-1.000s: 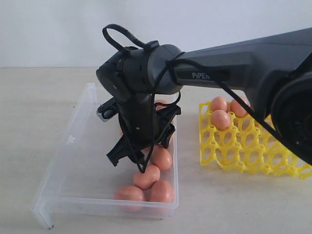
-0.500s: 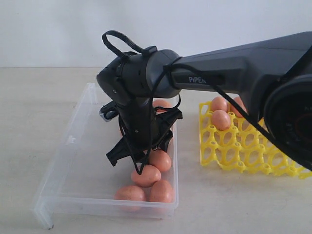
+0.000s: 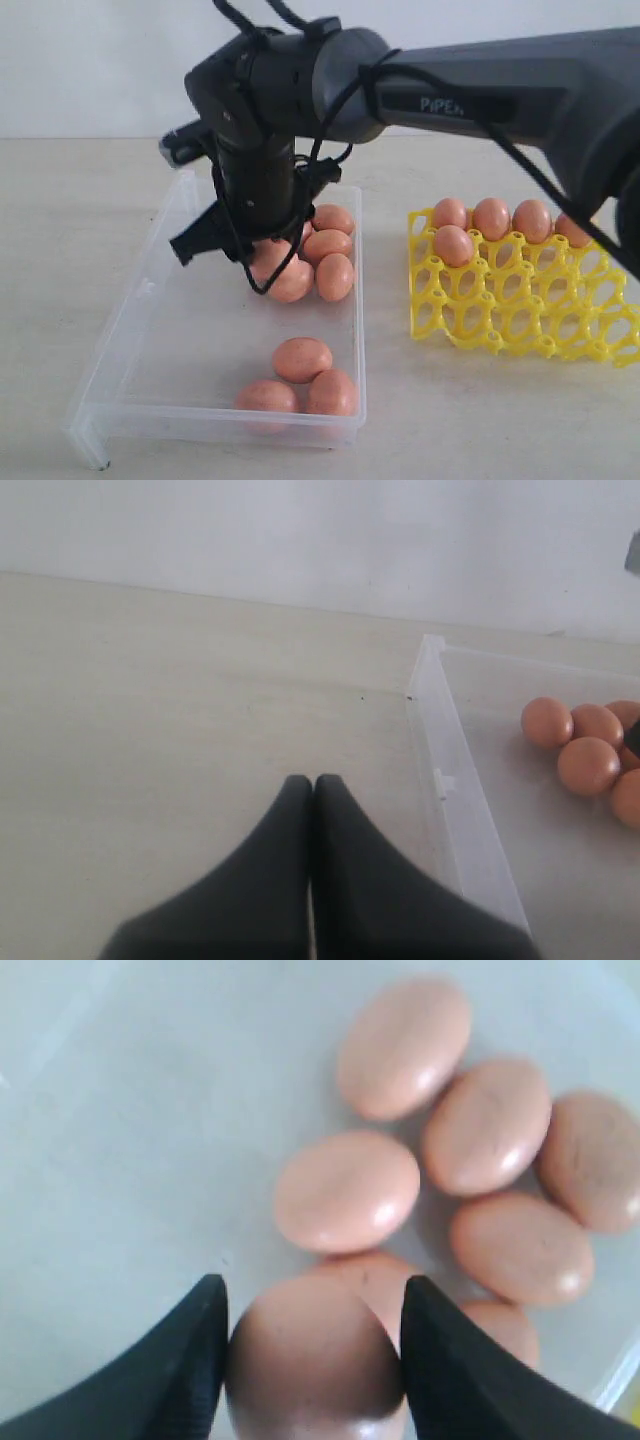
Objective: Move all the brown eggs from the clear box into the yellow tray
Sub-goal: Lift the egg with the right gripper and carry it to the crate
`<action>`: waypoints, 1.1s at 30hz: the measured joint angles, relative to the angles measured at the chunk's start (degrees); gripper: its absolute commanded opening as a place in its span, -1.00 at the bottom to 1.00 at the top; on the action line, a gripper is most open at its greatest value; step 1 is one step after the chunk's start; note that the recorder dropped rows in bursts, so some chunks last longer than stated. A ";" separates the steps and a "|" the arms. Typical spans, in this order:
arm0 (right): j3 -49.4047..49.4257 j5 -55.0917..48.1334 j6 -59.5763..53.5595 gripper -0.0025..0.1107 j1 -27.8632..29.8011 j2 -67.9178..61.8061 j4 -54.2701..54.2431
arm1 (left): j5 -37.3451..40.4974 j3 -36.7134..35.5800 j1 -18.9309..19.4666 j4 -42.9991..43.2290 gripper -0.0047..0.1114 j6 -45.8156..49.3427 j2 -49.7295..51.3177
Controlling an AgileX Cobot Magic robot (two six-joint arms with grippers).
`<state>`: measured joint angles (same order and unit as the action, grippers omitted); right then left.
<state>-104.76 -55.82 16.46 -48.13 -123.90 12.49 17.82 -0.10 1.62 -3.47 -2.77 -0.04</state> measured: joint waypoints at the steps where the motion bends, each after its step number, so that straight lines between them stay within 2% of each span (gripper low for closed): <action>1: -0.13 1.57 -0.11 -0.96 0.00 0.55 -0.57 | 0.00 0.00 0.00 0.00 -0.99 0.00 0.00; 10: 0.38 14.63 3.27 -0.96 0.00 1.63 -8.22 | 0.00 0.00 0.00 0.00 -0.99 0.00 0.00; 12: 3.56 22.99 8.75 -0.96 -0.17 3.12 -8.27 | 0.00 0.00 0.00 0.00 -0.99 0.00 0.00; 13: 8.68 32.03 11.89 -0.96 -0.49 5.49 -6.17 | 0.00 0.00 0.00 0.00 -0.99 0.00 0.00; 14: 11.38 36.22 12.75 -0.96 -0.77 7.09 -5.50 | 0.00 0.00 0.00 0.00 -0.99 0.00 0.00; 15: 19.19 47.65 13.97 -0.96 -0.98 10.96 -4.52 | 0.00 0.00 0.00 0.00 -0.99 0.00 0.00; 16: 23.39 53.37 14.21 -0.96 -0.98 13.06 -4.21 | 0.00 0.00 0.00 0.00 -0.99 0.00 0.00; 17: 31.55 63.30 14.43 -0.96 -0.11 16.81 -4.08 | 0.00 0.00 0.00 0.00 -0.99 0.00 0.00; 18: 35.26 67.14 14.43 -0.96 0.81 18.88 -4.08 | 0.00 0.00 0.00 0.00 -0.99 0.00 0.00; 20: 45.83 74.99 14.65 -0.96 7.11 25.63 -6.72 | 0.00 0.00 0.00 0.00 -0.99 0.00 0.00; 21: 47.96 76.41 15.39 -0.96 10.19 27.64 -7.51 | 0.00 0.00 0.00 0.00 -0.99 0.00 0.00; 23: 52.24 79.63 19.68 -0.96 19.01 31.59 -7.52 | 0.00 0.00 0.00 0.00 -0.99 0.00 0.00; 24: 53.50 81.80 25.42 -0.96 25.81 33.04 -4.96 | 0.00 0.00 0.00 0.00 -0.99 0.00 0.00; 25: 54.11 84.64 31.40 -0.96 29.95 33.58 -0.82 | 0.00 0.00 0.00 0.00 -0.99 0.00 0.00; 26: 54.48 91.68 41.65 -0.96 38.01 33.51 8.07 | 0.00 0.00 0.00 0.00 -0.99 0.00 0.00; 27: 54.48 97.74 49.48 -0.96 43.60 32.96 15.82 | 0.00 0.00 0.00 0.00 -0.99 0.00 0.00; 28: 54.01 110.56 58.66 -0.96 50.70 31.01 25.80 | 0.00 0.00 0.00 0.00 -0.99 0.00 0.00; 30: 53.33 119.66 65.32 -0.96 57.86 28.52 36.30 | 0.00 0.00 0.00 0.00 -0.99 0.00 0.00; 33: 53.75 122.86 68.83 -0.96 64.89 26.09 49.88 | 0.00 0.00 0.00 0.00 -0.99 0.00 0.00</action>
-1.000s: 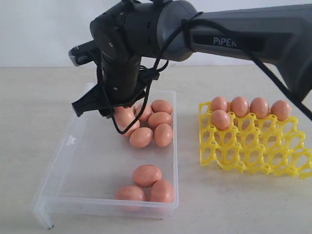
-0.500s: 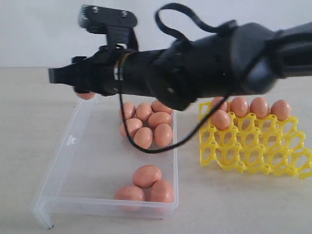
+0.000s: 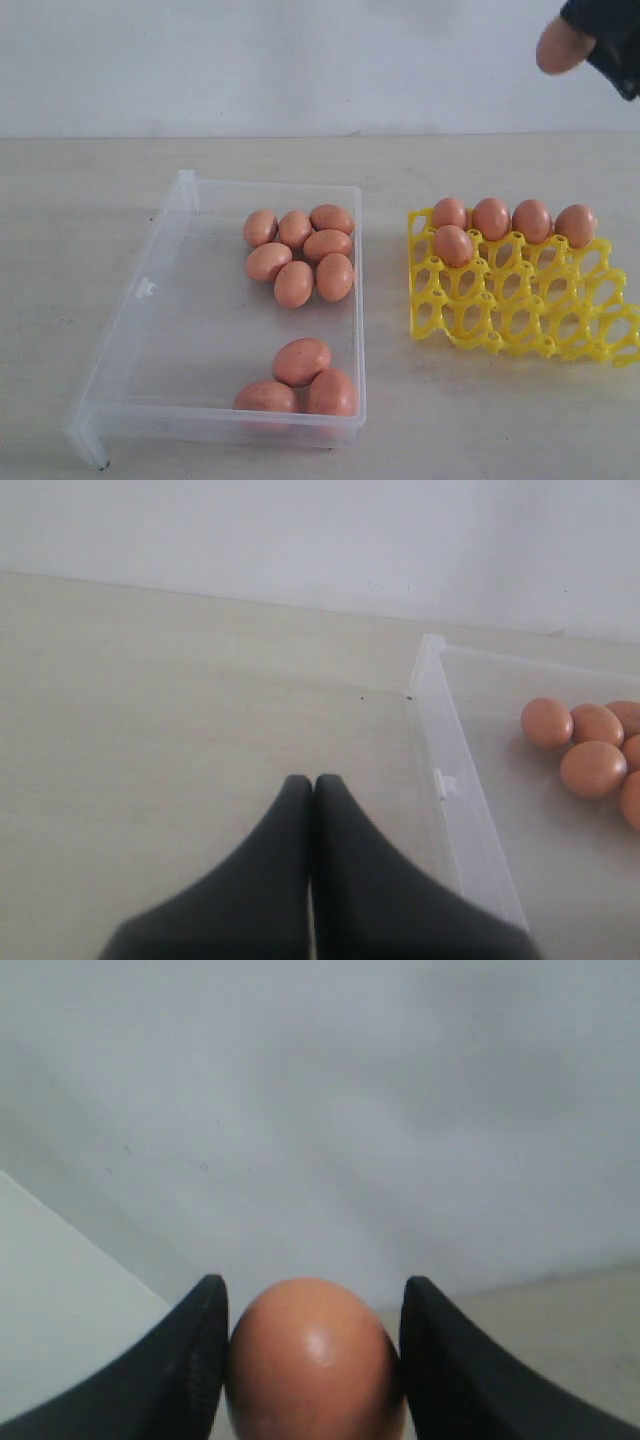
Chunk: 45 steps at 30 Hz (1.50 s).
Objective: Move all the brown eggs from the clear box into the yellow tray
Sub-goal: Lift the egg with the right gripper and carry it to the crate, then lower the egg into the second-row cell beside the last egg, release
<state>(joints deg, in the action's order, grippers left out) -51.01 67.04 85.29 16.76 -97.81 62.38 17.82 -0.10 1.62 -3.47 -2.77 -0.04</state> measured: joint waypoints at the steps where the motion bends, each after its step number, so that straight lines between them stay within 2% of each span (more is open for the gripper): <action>1: 0.45 0.23 0.10 -0.96 1.08 -0.40 3.21 | 0.00 0.00 0.00 0.00 -0.99 0.00 0.00; 4: 2.66 1.07 -1.98 -0.96 2.13 -0.54 11.03 | 0.00 0.00 0.00 0.00 -0.99 0.00 0.00; 7: 4.91 0.41 -4.82 -0.96 0.56 -0.54 14.99 | 0.00 0.00 0.00 0.00 -0.99 0.00 0.00; 12: 6.15 -11.77 -7.14 -0.96 -4.23 -0.61 21.85 | 0.00 0.00 0.00 0.00 -0.99 0.00 0.00; 16: 6.24 -19.82 -8.87 -0.96 -7.87 -0.61 23.29 | 0.00 0.00 0.00 0.00 -0.99 0.00 0.00; 25: 6.24 -30.64 -15.78 -0.96 -12.80 -2.41 20.19 | 0.00 0.00 0.00 0.00 -0.99 0.00 0.00; 38: 6.24 -30.69 -27.85 -0.96 -13.37 -3.70 10.43 | 0.00 0.00 0.00 0.00 -0.99 0.00 0.00; 45: 6.24 -29.39 -30.78 -0.96 -13.37 -5.27 9.07 | 0.00 0.00 0.00 0.00 -0.99 0.00 0.00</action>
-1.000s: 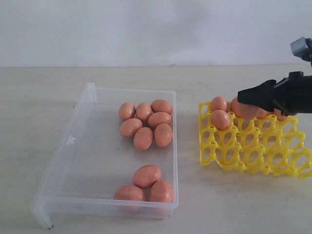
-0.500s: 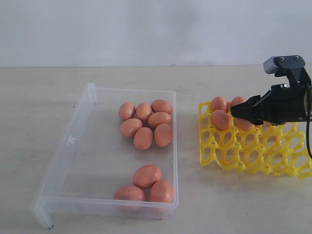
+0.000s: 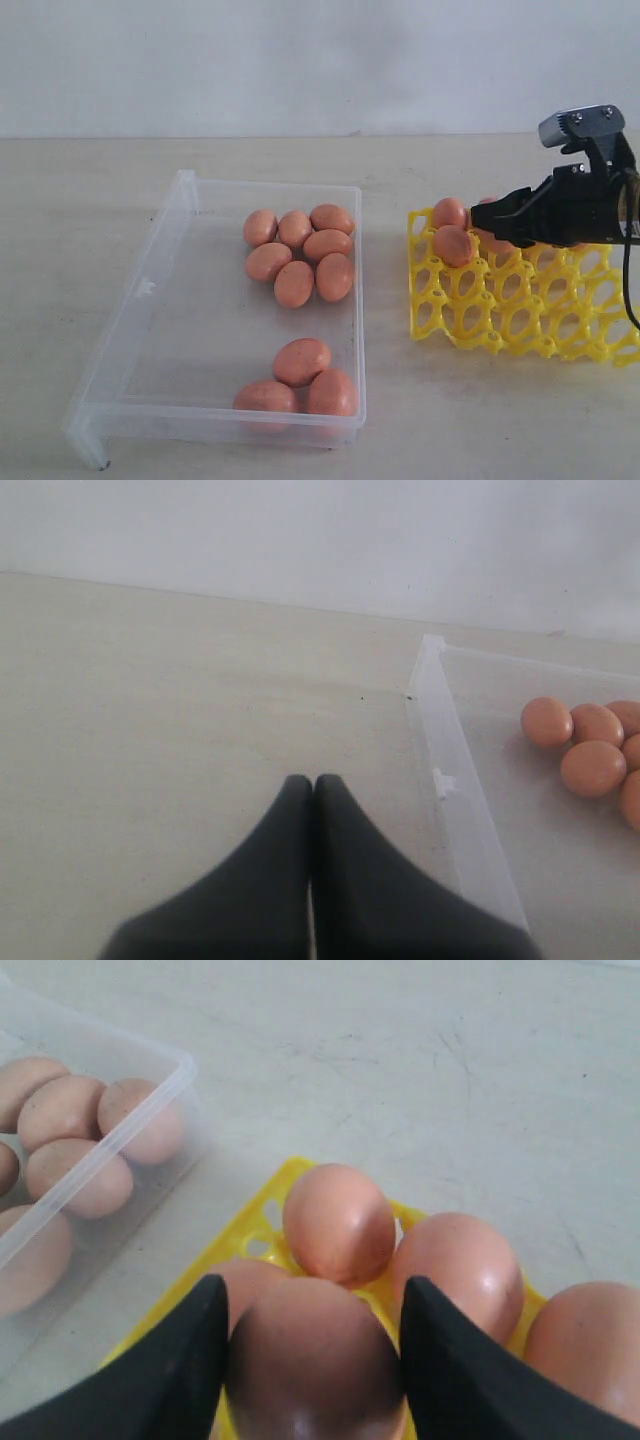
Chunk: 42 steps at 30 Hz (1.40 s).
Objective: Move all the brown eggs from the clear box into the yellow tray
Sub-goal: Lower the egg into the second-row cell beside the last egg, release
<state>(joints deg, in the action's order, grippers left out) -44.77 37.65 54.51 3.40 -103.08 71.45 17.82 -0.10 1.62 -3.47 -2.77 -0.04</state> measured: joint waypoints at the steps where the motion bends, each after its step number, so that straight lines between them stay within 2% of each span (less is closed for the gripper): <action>1: 0.00 0.70 -0.12 -0.96 0.00 -0.61 0.00 | 0.00 0.00 0.00 0.00 -0.99 0.00 0.00; 19: 0.00 1.05 -5.45 -0.95 0.00 -2.37 -1.69 | 0.00 0.00 0.00 0.00 -0.99 0.00 0.00; 22: 0.00 0.20 -6.09 -0.78 0.00 -2.37 -2.77 | 0.00 0.00 0.00 0.00 -0.99 0.00 0.00; 26: 0.00 -0.68 -6.46 -0.36 0.00 -2.37 -4.43 | 0.00 0.00 0.00 0.00 -0.99 0.00 0.00; 29: 0.00 -0.69 -6.46 -0.16 0.00 -2.37 -4.56 | 0.00 0.00 0.00 0.00 -0.99 0.00 0.00; 42: 0.00 -0.48 -6.46 0.12 0.00 -2.37 -4.80 | 0.00 0.00 0.00 0.00 -0.99 0.00 0.00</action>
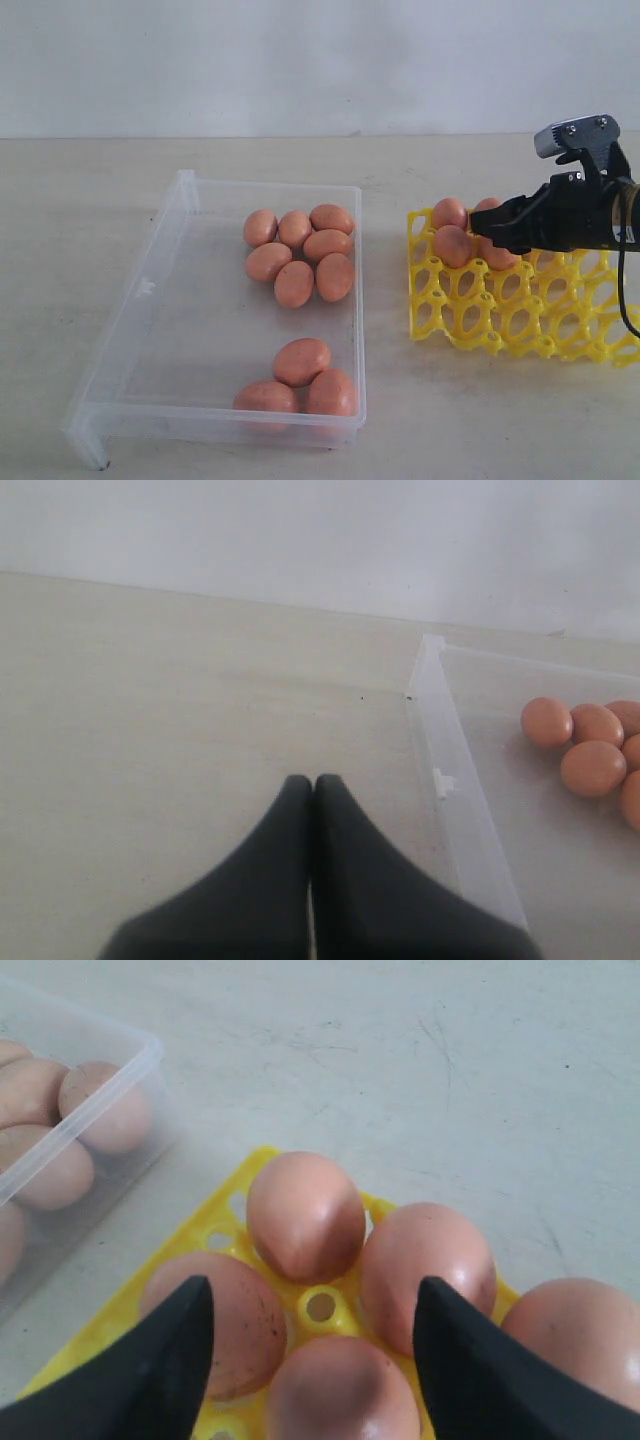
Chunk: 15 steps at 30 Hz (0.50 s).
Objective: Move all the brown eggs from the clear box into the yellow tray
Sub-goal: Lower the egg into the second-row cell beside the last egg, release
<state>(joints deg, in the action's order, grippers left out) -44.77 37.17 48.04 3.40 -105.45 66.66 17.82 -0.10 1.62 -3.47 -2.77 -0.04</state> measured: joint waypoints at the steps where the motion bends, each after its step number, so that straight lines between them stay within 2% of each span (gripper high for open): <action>1: 0.00 0.00 0.00 0.12 0.00 0.00 -0.12 | 0.00 0.00 0.00 0.00 -0.99 0.00 0.00; 9: 0.00 0.00 0.00 0.11 0.00 0.00 -0.12 | 0.00 0.00 0.00 0.00 -0.99 0.00 0.00; 15: 0.00 5.34 3.91 0.11 0.00 1.62 -0.40 | 0.00 0.00 0.00 0.00 -0.99 0.00 0.00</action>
<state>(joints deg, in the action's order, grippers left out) -44.77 42.51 51.95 3.40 -103.83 66.25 17.82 -0.10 1.62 -3.47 -2.77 -0.04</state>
